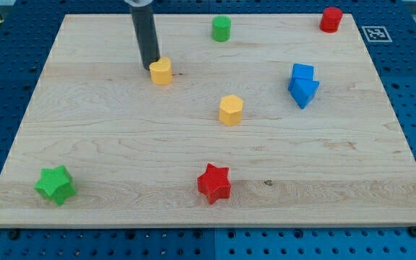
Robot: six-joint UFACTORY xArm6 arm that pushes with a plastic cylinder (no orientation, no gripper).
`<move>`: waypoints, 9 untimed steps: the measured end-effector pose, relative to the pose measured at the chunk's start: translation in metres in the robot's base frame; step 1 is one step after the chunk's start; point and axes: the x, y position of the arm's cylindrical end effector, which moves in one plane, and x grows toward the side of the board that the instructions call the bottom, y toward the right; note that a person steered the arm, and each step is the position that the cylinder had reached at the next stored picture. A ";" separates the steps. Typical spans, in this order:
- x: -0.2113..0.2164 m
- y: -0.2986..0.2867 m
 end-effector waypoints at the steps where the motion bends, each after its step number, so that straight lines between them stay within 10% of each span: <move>1: 0.014 0.018; 9: 0.074 0.063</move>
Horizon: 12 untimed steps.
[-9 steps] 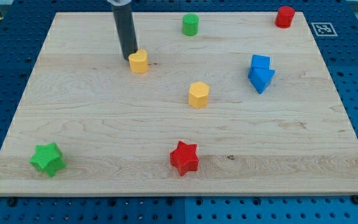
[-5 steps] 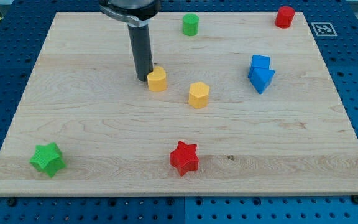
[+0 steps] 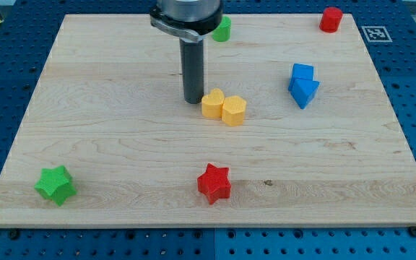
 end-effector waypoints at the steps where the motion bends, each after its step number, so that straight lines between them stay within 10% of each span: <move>1: 0.007 0.002; 12: 0.095 -0.017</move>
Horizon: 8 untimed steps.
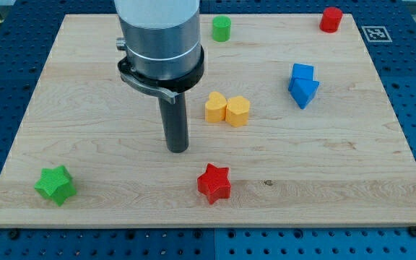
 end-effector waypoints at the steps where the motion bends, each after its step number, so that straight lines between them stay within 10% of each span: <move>1: 0.001 0.000; 8: 0.005 0.051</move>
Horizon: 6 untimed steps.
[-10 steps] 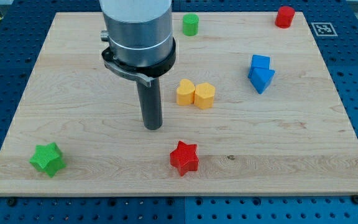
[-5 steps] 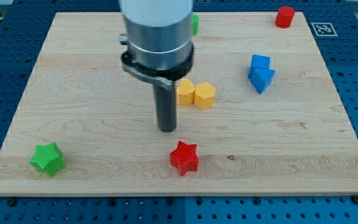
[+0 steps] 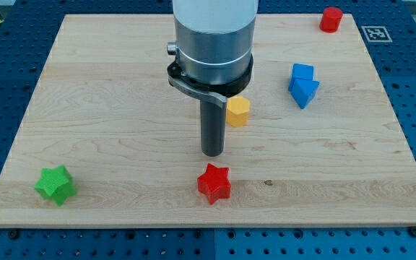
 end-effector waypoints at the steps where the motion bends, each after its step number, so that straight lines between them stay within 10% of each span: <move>1: 0.003 0.000; 6: -0.071 -0.084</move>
